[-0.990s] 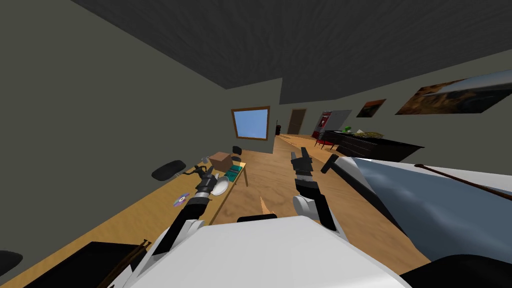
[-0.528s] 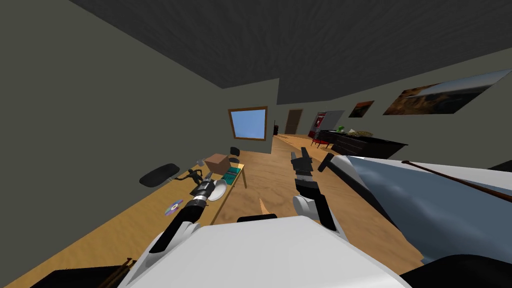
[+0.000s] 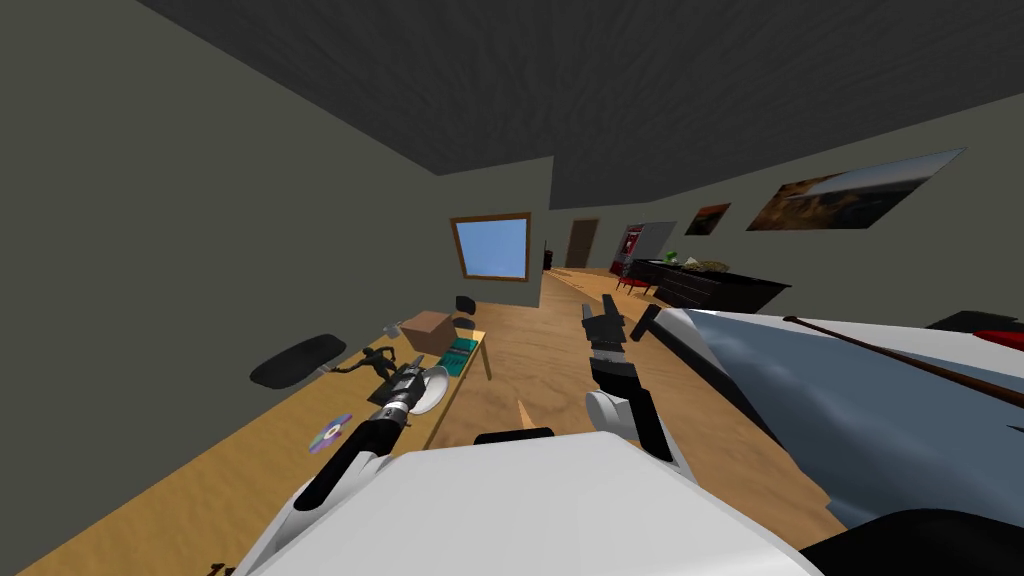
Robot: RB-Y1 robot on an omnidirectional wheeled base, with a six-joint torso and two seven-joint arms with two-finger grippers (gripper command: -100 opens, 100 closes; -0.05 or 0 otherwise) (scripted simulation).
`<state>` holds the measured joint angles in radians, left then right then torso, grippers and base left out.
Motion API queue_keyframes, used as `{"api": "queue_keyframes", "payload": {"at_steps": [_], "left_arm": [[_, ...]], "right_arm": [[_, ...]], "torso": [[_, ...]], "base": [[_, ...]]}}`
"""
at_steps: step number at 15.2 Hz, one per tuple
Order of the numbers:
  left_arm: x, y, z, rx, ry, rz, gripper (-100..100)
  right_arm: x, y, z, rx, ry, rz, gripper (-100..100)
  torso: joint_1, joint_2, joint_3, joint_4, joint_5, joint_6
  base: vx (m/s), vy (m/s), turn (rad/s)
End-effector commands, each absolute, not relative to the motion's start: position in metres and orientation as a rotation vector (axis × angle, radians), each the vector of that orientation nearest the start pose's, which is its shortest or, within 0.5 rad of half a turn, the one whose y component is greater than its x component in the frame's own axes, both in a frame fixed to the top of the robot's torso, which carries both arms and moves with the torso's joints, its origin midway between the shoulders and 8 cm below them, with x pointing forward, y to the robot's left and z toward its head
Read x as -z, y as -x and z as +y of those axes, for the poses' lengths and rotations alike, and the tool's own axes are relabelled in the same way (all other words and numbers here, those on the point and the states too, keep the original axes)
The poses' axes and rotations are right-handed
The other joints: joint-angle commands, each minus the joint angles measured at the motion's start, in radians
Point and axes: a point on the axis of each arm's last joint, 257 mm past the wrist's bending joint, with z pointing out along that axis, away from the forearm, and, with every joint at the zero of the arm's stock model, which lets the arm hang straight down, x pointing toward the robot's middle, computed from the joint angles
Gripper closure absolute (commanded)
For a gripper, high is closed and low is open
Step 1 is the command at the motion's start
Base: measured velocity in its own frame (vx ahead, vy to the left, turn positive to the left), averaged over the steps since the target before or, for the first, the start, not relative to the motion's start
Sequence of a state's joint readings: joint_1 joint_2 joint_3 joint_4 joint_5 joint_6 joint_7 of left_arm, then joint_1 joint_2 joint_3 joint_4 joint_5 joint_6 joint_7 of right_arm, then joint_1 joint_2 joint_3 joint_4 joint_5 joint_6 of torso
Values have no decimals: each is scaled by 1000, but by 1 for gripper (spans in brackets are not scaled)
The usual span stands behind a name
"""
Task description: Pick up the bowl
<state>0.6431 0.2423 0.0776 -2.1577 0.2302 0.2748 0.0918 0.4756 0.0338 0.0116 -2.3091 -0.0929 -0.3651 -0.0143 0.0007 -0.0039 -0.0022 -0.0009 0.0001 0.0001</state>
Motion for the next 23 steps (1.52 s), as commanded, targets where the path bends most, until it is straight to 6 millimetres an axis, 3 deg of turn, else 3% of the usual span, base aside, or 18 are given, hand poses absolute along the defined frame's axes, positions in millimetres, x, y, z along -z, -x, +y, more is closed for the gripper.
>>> {"api": "queue_keyframes", "payload": {"at_steps": [1, 6, 14, 15, 20, 23], "left_arm": [[273, -350, 362, 937, 1556, 1296, -100], [322, -319, 381, 830, 1745, 1338, -100], [362, -286, 390, 720, 1913, 1385, -100], [374, -274, 394, 690, 1968, 1386, -100], [392, -255, 396, 631, 2053, 1406, -100], [413, -227, 401, 561, 2169, 1406, -100]], "right_arm": [[-19, -361, -287, -1381, -813, 581, 0], [-19, -361, -287, -1380, -813, 581, 0], [-19, -361, -287, -1381, -813, 581, 0], [-19, -361, -287, -1380, -813, 581, 0], [-19, -361, -287, -1380, -813, 581, 0], [-19, -361, -287, -1380, -813, 581, 0]], "torso": [[0, 0, 0, 0, 0, 0], [1, 0, 0, 0, 0, 0], [0, 0, 0, 0, 0, 0], [0, 1, 0, 0, 0, 0], [0, 0, 0, 0, 0, 0], [0, 0, 0, 0, 0, 0]], "base": [[36, 11, -39], [55, 19, -97], [45, 15, -60], [43, 21, -73], [43, 15, -57], [53, 22, -93]]}}
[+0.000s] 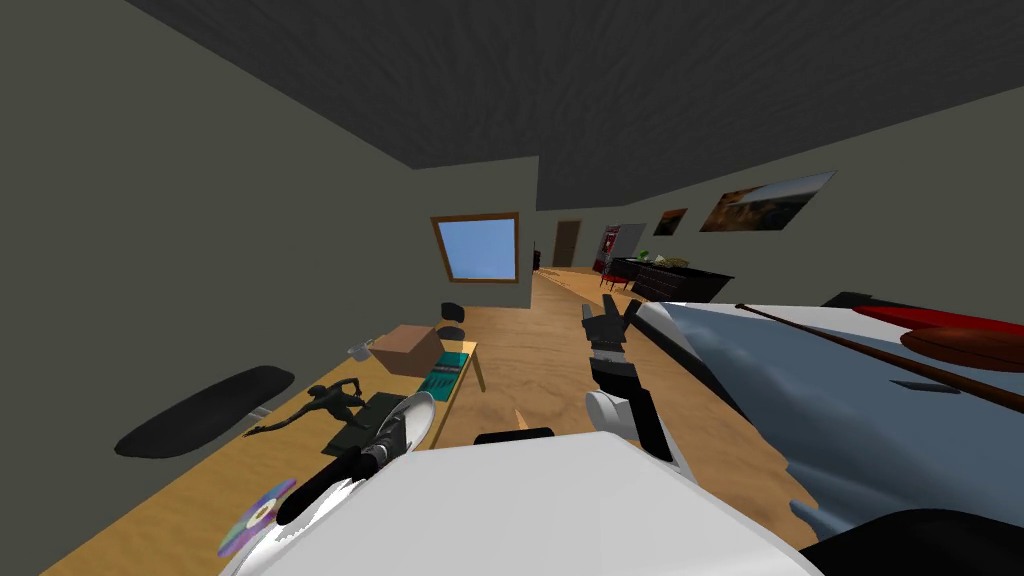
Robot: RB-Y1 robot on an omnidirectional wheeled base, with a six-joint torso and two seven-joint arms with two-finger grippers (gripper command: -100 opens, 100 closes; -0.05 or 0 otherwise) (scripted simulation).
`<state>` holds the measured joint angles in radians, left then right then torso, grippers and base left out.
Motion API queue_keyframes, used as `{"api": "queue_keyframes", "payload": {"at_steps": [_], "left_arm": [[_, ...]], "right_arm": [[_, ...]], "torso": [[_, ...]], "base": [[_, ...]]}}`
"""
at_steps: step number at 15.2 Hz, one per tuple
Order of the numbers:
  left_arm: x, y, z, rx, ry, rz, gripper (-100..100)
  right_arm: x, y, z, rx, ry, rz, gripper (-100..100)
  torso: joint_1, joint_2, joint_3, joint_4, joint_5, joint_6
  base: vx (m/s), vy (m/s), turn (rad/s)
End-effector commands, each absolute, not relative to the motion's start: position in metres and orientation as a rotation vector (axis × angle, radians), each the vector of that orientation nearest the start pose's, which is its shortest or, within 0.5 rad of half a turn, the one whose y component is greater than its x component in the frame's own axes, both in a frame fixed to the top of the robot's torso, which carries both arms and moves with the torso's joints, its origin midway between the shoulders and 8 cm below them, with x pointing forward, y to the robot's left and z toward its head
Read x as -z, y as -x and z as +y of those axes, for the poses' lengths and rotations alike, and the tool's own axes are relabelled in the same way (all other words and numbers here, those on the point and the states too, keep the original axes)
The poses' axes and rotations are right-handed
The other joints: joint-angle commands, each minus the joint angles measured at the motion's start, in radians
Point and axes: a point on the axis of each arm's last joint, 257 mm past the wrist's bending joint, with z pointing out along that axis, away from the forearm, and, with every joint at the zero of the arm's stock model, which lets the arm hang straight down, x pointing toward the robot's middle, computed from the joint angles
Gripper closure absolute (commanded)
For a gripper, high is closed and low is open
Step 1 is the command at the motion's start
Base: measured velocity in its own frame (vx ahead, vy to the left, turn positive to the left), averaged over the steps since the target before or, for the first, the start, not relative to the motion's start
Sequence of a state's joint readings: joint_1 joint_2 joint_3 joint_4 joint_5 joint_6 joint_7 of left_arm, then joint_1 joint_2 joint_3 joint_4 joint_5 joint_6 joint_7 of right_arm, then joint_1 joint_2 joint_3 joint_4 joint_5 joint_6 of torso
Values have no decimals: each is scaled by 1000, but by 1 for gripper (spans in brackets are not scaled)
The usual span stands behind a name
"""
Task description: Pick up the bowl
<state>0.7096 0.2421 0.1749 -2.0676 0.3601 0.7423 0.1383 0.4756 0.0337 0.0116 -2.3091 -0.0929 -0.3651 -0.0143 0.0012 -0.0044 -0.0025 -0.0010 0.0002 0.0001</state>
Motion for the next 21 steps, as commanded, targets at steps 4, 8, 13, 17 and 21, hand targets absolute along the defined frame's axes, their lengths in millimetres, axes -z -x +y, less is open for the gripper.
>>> {"api": "queue_keyframes", "payload": {"at_steps": [4, 8, 13, 17, 21], "left_arm": [[427, -206, 400, 500, 2252, 1422, -100], [442, -179, 400, 436, 2355, 1414, -100], [456, -147, 396, 350, 2474, 1417, -100], [466, -121, 392, 283, 2569, 1412, -100], [472, -98, 387, 221, 2652, 1408, -100]], "right_arm": [[-19, -361, -287, -1380, -813, 581, 0], [-19, -361, -287, -1380, -813, 581, 0], [-19, -361, -287, -1380, -813, 581, 0], [-19, -361, -287, -1380, -813, 581, 0], [-19, -361, -287, -1380, -813, 581, 0]], "torso": [[0, 1, 0, 0, 0, 0], [-1, 1, 1, 0, 0, 0], [0, 1, 0, 0, 0, 0], [0, 0, 0, 0, 0, 0], [0, 1, 0, 0, 0, 0]], "base": [[45, 23, -62], [42, 18, -63], [46, 26, -63], [54, 24, -67], [45, 30, -61]]}}
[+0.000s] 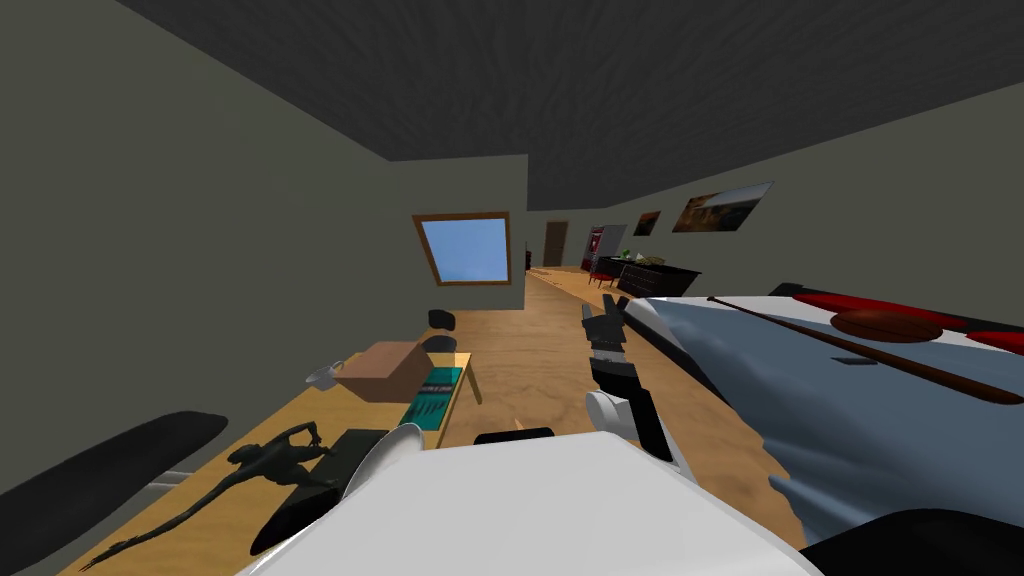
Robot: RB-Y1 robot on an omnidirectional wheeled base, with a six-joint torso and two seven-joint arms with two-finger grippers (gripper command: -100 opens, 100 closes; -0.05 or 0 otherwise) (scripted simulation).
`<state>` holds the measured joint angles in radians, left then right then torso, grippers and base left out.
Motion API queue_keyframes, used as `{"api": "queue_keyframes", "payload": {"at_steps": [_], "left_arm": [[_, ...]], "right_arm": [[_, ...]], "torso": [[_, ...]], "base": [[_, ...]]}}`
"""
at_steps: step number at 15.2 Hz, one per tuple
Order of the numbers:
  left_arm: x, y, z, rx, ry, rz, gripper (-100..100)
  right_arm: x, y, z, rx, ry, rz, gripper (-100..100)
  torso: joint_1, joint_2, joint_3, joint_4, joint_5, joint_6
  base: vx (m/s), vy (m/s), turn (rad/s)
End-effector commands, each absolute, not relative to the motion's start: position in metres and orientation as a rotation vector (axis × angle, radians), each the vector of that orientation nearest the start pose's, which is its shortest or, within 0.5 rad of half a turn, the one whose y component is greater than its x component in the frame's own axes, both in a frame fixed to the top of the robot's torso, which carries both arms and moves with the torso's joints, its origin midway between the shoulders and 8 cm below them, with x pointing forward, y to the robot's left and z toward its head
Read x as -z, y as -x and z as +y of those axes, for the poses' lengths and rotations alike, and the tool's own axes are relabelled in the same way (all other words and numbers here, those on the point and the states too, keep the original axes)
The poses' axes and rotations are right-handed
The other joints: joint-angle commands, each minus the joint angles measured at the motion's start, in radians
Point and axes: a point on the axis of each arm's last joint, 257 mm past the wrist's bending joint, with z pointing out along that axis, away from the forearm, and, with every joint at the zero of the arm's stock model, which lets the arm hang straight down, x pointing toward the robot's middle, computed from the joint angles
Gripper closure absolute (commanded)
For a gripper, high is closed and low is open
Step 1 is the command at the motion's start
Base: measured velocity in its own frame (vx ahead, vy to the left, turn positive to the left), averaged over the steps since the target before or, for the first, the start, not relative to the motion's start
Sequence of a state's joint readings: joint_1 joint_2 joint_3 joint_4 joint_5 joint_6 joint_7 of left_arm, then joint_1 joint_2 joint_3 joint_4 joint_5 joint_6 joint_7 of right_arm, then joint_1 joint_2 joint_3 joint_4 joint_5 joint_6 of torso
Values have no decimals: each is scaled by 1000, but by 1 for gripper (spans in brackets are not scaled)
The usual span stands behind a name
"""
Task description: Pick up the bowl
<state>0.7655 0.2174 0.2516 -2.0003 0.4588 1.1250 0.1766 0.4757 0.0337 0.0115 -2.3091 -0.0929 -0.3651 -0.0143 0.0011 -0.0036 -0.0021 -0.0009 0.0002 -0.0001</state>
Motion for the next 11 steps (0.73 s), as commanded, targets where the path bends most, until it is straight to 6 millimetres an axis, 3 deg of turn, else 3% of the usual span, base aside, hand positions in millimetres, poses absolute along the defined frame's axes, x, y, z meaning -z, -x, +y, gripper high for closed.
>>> {"api": "queue_keyframes", "payload": {"at_steps": [1, 6, 11], "left_arm": [[474, -89, 385, 198, 2684, 1404, -100], [478, -68, 379, 142, 2761, 1393, -100], [495, -75, 379, 158, 2747, 1391, -100]], "right_arm": [[-19, -361, -287, -1380, -813, 581, 0], [-19, -361, -287, -1380, -813, 581, 0], [-19, -361, -287, -1381, -813, 581, 0]], "torso": [[0, 0, 0, 0, 0, 0], [0, 0, 0, 0, 0, 0], [-2, 3, 2, 1, 0, 0]], "base": [[51, 30, -85], [45, 29, -56], [-1, 7, -7]]}}
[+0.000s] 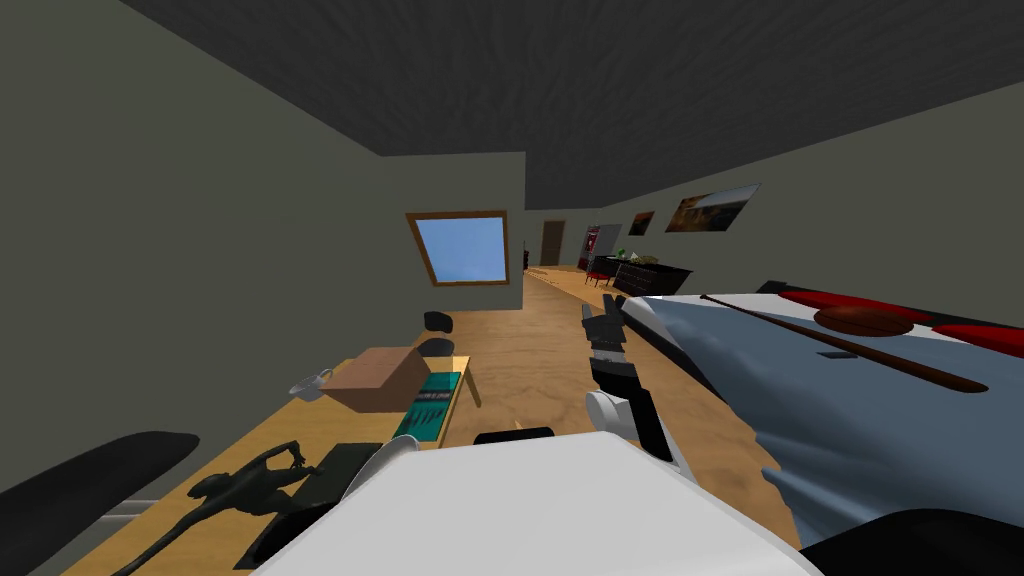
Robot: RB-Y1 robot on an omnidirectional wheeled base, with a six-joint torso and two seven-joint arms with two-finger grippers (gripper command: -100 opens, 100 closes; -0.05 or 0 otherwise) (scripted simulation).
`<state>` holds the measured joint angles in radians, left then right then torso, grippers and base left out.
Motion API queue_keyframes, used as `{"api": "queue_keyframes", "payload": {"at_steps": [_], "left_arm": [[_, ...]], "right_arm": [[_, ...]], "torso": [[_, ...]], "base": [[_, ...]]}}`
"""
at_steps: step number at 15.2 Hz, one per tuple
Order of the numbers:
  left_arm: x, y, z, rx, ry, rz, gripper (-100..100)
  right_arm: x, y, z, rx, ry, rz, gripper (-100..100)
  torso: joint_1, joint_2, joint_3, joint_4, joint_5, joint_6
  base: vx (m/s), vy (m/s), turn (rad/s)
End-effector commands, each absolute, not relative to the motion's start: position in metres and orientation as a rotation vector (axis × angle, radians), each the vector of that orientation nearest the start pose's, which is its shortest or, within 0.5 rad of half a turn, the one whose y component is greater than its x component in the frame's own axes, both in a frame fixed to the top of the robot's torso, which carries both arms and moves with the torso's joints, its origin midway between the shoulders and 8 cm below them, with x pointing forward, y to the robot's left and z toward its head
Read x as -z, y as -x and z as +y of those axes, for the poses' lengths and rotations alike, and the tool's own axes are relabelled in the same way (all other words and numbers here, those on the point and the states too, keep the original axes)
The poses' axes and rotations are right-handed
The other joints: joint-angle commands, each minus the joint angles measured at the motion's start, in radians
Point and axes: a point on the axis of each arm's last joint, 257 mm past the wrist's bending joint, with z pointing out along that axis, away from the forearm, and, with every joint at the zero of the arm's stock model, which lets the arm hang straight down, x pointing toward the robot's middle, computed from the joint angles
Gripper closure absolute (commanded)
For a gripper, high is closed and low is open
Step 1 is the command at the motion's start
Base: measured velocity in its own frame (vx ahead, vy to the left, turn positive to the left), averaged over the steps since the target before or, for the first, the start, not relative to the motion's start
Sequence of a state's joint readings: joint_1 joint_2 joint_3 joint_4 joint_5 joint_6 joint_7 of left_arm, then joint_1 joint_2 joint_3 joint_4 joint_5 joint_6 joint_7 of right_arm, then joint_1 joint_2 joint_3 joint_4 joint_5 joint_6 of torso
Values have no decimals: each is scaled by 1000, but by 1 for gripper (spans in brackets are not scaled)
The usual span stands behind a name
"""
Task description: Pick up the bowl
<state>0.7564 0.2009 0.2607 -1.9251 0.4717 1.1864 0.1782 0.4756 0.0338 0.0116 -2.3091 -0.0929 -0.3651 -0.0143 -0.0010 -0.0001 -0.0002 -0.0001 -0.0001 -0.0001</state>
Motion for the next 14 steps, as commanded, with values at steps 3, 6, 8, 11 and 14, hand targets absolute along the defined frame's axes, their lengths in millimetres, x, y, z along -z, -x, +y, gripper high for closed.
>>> {"api": "queue_keyframes", "payload": {"at_steps": [3, 6, 8, 11, 14], "left_arm": [[498, -76, 378, 157, 2748, 1391, -100], [499, -76, 378, 159, 2746, 1391, 100], [498, -79, 378, 166, 2741, 1393, 100], [485, -73, 380, 155, 2747, 1393, 100], [482, -72, 381, 153, 2748, 1392, 100]], "right_arm": [[-19, -361, -287, -1381, -813, 581, 0], [-19, -361, -287, -1381, -813, 581, 0], [-19, -361, -287, -1381, -813, 581, 0], [-19, -361, -287, -1381, -813, 581, 0], [-19, -361, -287, -1381, -813, 581, 0]], "torso": [[0, 0, 0, 0, 0, 0], [0, 0, 0, 0, 0, 0], [0, -2, -2, -2, 0, 0], [1, -3, -2, -2, 0, 0], [0, -4, -2, -1, 0, 0]], "base": [[-12, 2, -4], [0, 0, 0], [0, 0, 0], [10, -4, 10], [11, -3, 5]]}}
